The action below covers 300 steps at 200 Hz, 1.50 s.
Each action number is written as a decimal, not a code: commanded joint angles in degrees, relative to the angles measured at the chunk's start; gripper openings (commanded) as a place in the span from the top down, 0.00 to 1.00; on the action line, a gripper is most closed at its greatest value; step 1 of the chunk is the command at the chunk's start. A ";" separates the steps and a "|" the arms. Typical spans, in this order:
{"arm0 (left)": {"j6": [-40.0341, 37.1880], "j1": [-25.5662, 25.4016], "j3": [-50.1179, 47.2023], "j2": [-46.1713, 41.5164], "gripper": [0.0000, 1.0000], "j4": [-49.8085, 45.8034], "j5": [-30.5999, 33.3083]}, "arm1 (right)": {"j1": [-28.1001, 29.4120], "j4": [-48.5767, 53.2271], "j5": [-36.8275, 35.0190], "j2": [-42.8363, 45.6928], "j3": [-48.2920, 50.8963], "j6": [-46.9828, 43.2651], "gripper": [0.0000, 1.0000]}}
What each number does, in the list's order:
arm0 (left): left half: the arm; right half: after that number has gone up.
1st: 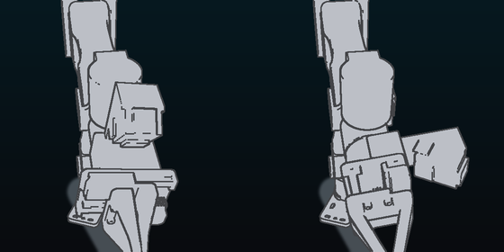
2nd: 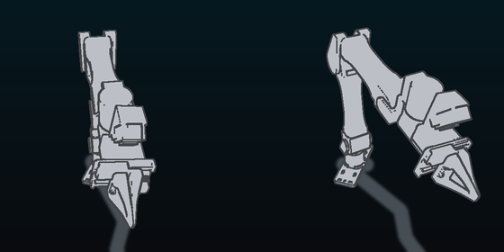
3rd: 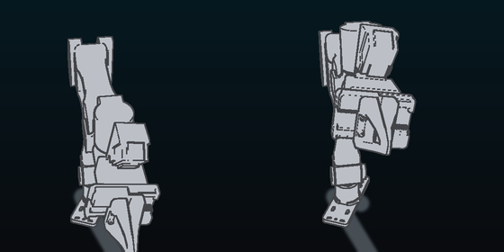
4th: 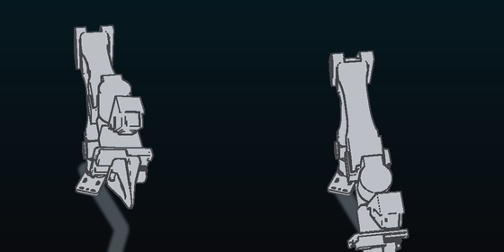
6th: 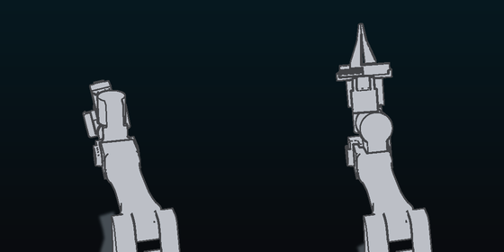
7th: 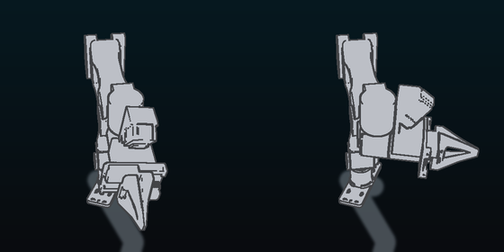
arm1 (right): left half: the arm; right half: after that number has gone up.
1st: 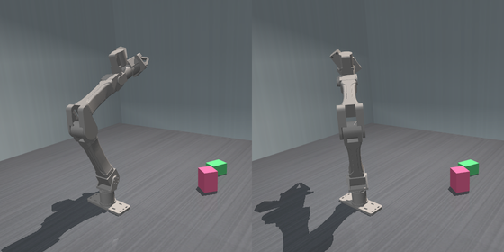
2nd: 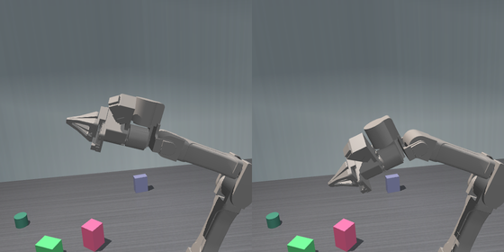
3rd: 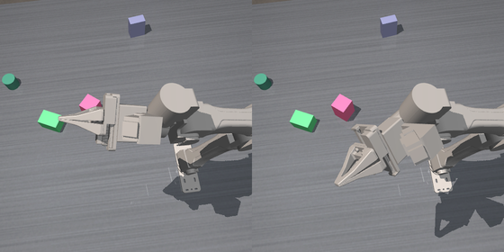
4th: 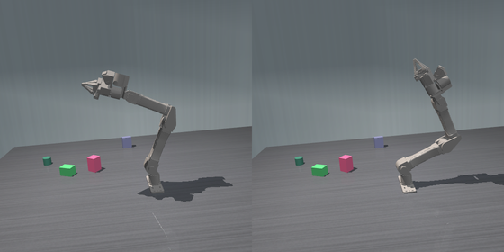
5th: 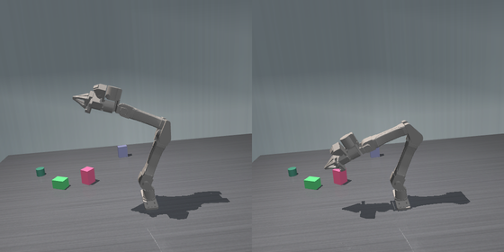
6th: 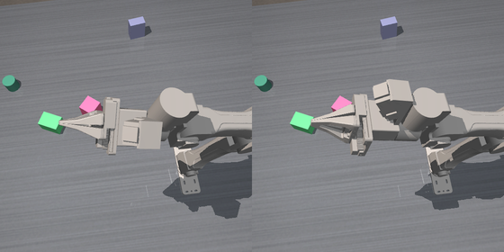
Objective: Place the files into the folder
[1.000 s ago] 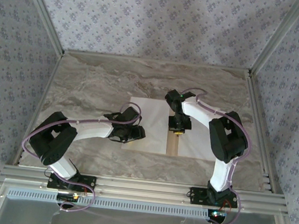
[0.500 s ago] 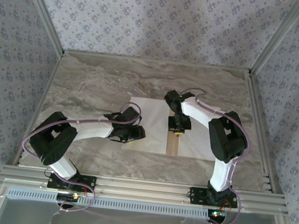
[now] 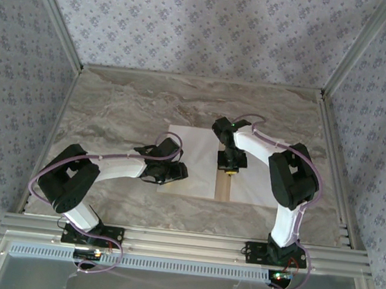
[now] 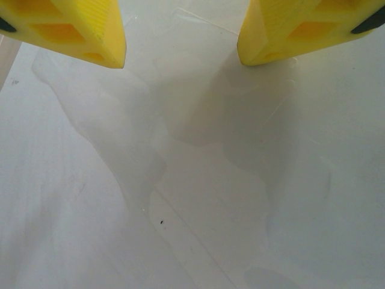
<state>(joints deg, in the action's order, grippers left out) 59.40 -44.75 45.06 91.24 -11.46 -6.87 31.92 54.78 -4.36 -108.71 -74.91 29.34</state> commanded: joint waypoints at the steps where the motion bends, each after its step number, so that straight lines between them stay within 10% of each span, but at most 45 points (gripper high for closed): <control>1: -0.86 0.01 -2.87 3.07 0.45 -6.46 0.81 | -0.63 1.44 -1.65 -3.07 3.24 1.18 0.94; 300: -0.42 0.07 -3.91 2.22 0.45 -6.09 1.15 | -1.42 0.84 5.95 2.58 0.86 0.42 0.94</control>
<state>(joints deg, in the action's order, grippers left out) 59.44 -44.75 44.51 91.13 -10.63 -7.05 30.48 53.65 -1.02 -107.72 -73.30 30.15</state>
